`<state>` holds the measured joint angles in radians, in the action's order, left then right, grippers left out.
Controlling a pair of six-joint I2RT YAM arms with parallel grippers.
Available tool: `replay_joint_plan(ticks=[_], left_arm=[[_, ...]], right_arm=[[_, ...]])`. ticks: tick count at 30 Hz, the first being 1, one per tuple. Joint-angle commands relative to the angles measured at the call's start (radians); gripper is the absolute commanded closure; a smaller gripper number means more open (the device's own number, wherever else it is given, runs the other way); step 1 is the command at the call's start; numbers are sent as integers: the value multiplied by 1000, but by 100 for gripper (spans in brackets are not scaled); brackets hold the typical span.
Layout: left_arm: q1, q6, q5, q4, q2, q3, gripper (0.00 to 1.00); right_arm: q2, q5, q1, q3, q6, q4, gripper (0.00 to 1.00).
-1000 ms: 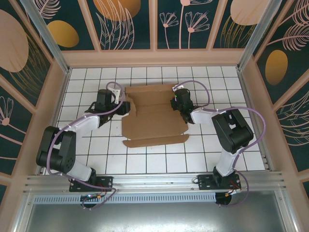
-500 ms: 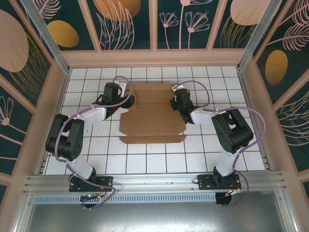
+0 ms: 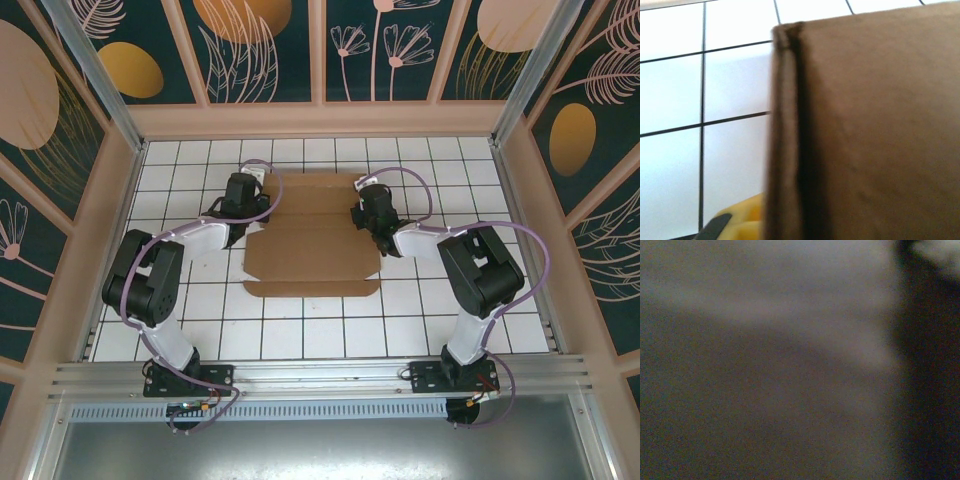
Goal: Fold the paper box
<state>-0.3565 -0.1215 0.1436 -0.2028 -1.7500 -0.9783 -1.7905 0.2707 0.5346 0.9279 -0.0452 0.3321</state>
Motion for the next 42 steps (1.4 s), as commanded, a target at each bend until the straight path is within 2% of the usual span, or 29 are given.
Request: replay_joint_plan(ticks=[1,3,10,17,19,25,27,31,36,38,42], left_arm=[[-8,-7,109,-29,-7,-5,96],[-21,-20,162,-12,-12,-15,100],[-72,-113,340,40,-49,-47,100],[-78,-181,315,6,-58,-36,100],[-76,-187,285,-32,-40,-12,93],[-66,-196,161,-118,20,73,56],[-53,-216,149,-140,30,109,49],[-42,-246,123,-196,103,176,40],[-42,-236,32,-252,158,218,33],[-42,-228,11,-258,182,230,31],[-42,-235,-13,-269,243,269,29]], right_arm=[[-18,0,7,7,-6,-76,86],[-15,11,6,11,2,-81,86],[1,63,41,11,37,-80,86],[-6,98,53,11,38,-81,87],[-1,99,52,6,32,-78,86],[13,87,37,-9,27,-70,82],[22,82,36,-11,28,-67,78],[57,57,37,-31,28,-42,58],[138,13,38,-81,15,6,33],[182,-3,38,-103,10,20,27],[267,3,39,-140,37,20,25]])
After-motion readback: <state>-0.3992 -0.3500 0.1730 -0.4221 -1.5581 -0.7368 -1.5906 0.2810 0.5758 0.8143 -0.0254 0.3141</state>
